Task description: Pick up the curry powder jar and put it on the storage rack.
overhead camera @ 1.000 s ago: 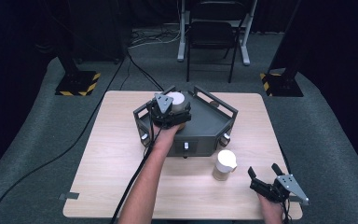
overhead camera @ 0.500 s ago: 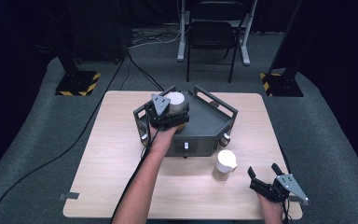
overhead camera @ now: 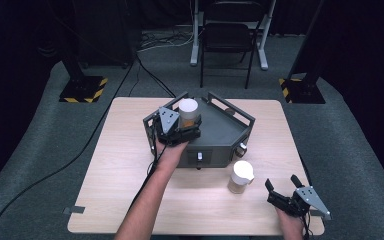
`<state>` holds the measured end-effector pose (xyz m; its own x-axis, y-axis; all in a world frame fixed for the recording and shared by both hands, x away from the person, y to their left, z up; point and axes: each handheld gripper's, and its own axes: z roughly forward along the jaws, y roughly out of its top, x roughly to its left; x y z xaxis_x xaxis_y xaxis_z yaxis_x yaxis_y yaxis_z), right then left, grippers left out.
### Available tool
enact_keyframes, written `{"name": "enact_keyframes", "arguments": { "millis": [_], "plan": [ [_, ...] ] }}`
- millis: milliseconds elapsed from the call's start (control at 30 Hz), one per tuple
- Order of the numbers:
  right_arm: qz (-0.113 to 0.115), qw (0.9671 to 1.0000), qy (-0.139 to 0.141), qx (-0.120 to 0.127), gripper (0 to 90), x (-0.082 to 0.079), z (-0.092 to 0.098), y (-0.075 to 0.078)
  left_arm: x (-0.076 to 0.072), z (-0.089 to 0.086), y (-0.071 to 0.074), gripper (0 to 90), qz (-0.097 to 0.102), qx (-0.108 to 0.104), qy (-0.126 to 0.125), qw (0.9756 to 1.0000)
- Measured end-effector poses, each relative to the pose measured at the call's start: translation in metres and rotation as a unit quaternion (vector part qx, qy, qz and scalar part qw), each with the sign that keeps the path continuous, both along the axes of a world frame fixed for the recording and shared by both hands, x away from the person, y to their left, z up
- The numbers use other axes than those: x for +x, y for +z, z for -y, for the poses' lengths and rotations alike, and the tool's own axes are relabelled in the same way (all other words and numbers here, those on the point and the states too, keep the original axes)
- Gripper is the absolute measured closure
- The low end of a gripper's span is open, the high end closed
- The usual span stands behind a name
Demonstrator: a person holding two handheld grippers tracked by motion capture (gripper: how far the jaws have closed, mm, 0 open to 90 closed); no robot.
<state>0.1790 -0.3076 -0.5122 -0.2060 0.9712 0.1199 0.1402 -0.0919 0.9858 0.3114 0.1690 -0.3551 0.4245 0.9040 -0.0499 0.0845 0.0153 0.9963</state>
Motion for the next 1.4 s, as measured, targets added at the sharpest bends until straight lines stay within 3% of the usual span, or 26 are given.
{"name": "enact_keyframes", "arguments": {
  "millis": [333,533,867,1100,1400],
  "plan": [
    [0.0,1.0,0.003,0.001,0.0,0.001,0.001,0.0,-0.017,-0.016,-0.006,2.2,0.003,0.002,-0.011,0.9999],
    [0.0,0.9997,0.0,0.024,0.0,0.002,0.008,-0.002,-0.028,-0.031,-0.008,2.2,0.01,0.006,-0.011,0.9999],
    [0.002,0.9998,-0.002,0.018,0.0,0.001,0.006,-0.002,-0.041,-0.041,-0.018,2.5,0.021,0.013,-0.025,0.9994],
    [0.003,0.9999,-0.002,0.012,0.0,0.001,0.004,-0.002,-0.051,-0.046,-0.027,2.6,0.016,0.013,-0.045,0.9988],
    [0.001,1.0,-0.001,0.008,0.0,0.001,0.003,-0.001,-0.059,-0.05,-0.043,2.9,0.017,0.019,-0.051,0.9984]
  ]
}}
